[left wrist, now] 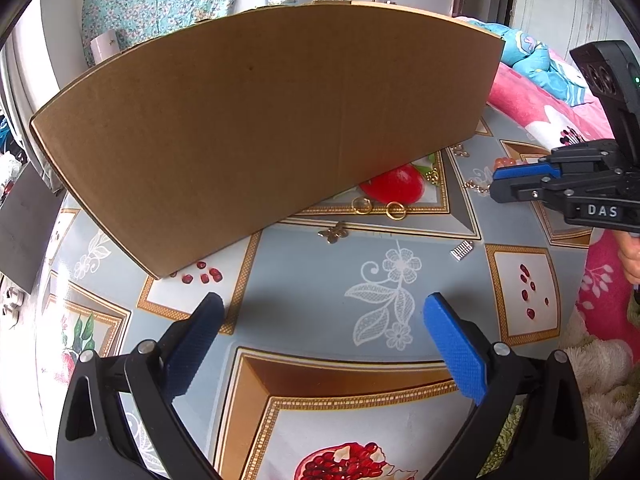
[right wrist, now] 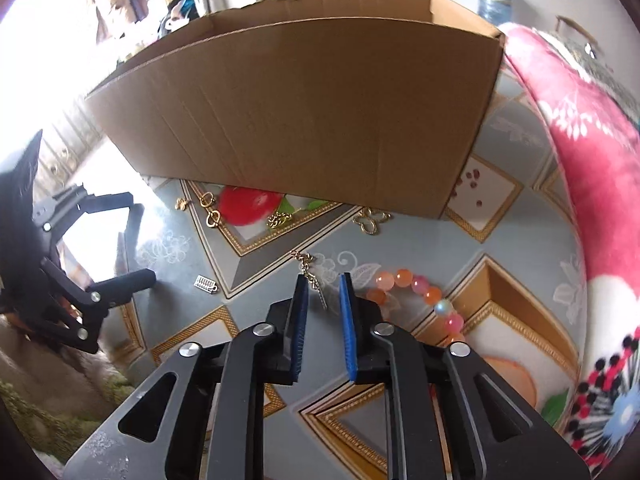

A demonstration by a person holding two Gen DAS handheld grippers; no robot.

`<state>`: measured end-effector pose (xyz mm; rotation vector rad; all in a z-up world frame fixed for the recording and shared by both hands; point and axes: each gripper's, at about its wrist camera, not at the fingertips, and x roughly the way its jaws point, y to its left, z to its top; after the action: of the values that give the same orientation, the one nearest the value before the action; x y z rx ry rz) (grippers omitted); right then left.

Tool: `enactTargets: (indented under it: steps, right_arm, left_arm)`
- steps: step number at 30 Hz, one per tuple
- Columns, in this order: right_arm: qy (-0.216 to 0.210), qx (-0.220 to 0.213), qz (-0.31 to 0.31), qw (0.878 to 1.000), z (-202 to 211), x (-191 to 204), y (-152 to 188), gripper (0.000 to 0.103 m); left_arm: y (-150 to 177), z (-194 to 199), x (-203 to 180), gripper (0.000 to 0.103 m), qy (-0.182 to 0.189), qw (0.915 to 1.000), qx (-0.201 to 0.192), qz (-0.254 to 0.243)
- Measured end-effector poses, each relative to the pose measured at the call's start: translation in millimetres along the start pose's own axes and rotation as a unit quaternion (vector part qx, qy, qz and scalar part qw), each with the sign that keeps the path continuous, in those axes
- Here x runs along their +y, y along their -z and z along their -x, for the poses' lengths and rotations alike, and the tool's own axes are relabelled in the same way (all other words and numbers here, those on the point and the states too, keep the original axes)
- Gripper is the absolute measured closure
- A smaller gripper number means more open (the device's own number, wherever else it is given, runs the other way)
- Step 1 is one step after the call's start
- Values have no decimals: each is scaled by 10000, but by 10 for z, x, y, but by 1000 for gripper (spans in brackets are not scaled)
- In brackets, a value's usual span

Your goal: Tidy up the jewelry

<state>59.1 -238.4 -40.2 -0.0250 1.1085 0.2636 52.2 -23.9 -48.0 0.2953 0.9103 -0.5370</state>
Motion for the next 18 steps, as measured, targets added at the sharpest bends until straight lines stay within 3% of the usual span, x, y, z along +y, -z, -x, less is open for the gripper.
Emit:
enactTargets:
  steps: [2, 8, 14, 18]
  right_arm:
    - [69, 26, 183, 9998, -18, 71, -1, 101]
    - [234, 18, 389, 9990, -25, 214, 51, 103]
    - [212, 30, -18, 9998, -2, 208, 144, 103]
    - [201, 11, -274, 9994, 31, 201, 219, 103]
  left_arm:
    - [4, 18, -19, 6, -52, 9999, -50, -89]
    - [4, 113, -194, 13, -238, 9977, -296, -556]
    - [-51, 187, -379, 20, 162, 9952, -527, -807]
    - [-107, 157, -445, 34, 646, 9938, -457, -783]
